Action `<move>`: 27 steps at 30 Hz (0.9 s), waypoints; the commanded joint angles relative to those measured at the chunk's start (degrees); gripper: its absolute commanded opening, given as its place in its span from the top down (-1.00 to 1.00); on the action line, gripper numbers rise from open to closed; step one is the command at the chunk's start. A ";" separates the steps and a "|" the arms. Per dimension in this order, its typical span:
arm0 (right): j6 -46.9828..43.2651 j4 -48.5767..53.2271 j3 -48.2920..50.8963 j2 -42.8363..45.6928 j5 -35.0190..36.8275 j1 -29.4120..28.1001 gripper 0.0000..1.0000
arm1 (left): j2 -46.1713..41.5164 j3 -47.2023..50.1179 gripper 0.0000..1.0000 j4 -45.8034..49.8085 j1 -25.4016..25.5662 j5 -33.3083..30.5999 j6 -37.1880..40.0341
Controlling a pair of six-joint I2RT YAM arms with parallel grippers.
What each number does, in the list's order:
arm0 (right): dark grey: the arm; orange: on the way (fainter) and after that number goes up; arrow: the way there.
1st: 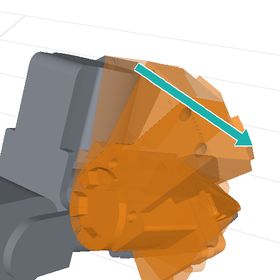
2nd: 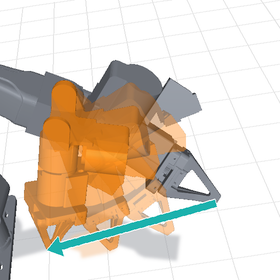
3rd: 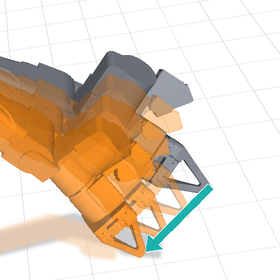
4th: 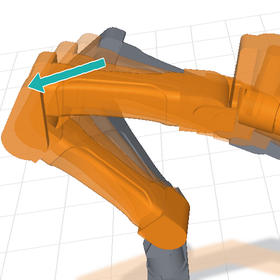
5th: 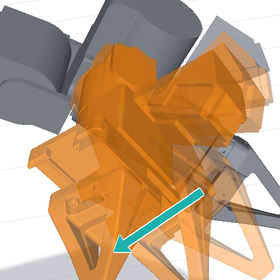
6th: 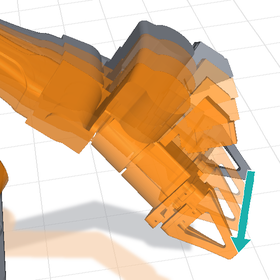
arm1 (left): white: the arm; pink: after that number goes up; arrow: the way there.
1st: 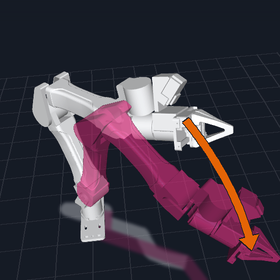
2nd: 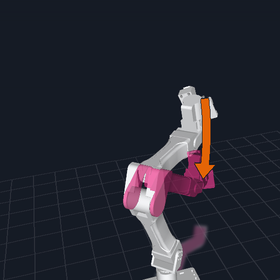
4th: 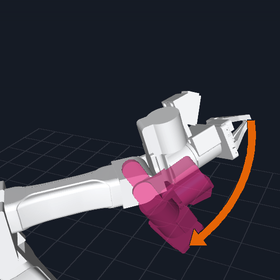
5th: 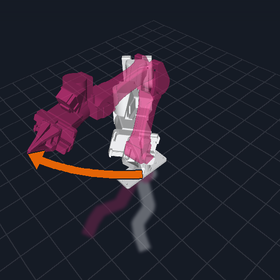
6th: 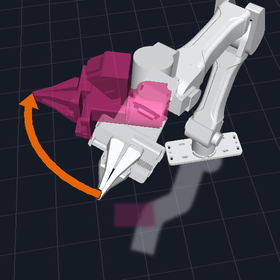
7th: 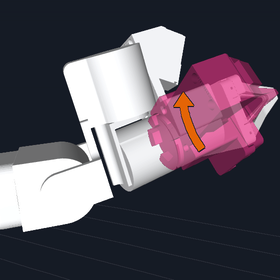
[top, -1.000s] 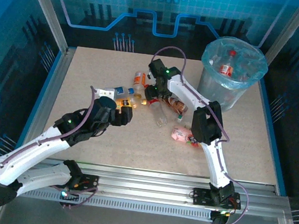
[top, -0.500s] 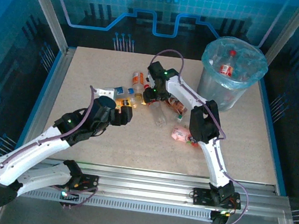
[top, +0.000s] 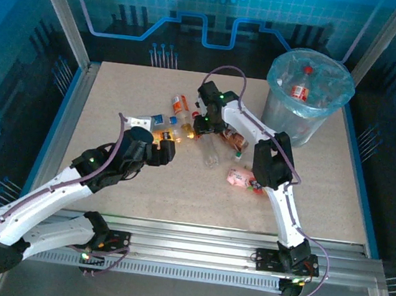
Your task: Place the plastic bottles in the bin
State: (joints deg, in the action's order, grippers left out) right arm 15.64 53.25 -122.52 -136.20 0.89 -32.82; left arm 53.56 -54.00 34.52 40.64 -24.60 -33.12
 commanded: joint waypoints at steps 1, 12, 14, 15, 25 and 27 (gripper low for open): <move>1.06 -0.32 2.16 4.84 0.35 0.39 0.25 | -1.00 -2.91 -0.74 1.16 -0.37 0.56 -0.32; 2.74 -3.79 10.53 15.38 0.75 0.05 0.31 | -0.52 -4.54 -0.74 1.32 -0.47 1.65 0.76; 3.24 -4.61 12.00 18.02 0.16 0.04 0.32 | -0.48 -4.24 -0.74 0.17 -0.46 2.24 0.94; 3.42 -4.99 12.62 19.24 -0.35 0.03 0.32 | -0.39 -4.06 -0.75 -0.42 -0.41 2.58 0.87; 4.17 -14.95 21.01 33.86 -13.69 0.16 0.30 | 3.78 -1.77 -0.79 -14.15 -0.47 17.27 1.71; 5.25 -17.04 22.25 35.91 -16.78 0.12 0.30 | 4.57 -1.31 -0.80 -16.42 -0.51 18.02 1.15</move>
State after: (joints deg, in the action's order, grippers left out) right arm 19.05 41.54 -101.93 -103.72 -8.88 -32.82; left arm 57.41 -56.40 24.08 40.60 -11.18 -32.60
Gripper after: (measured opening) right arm 0.353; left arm 0.900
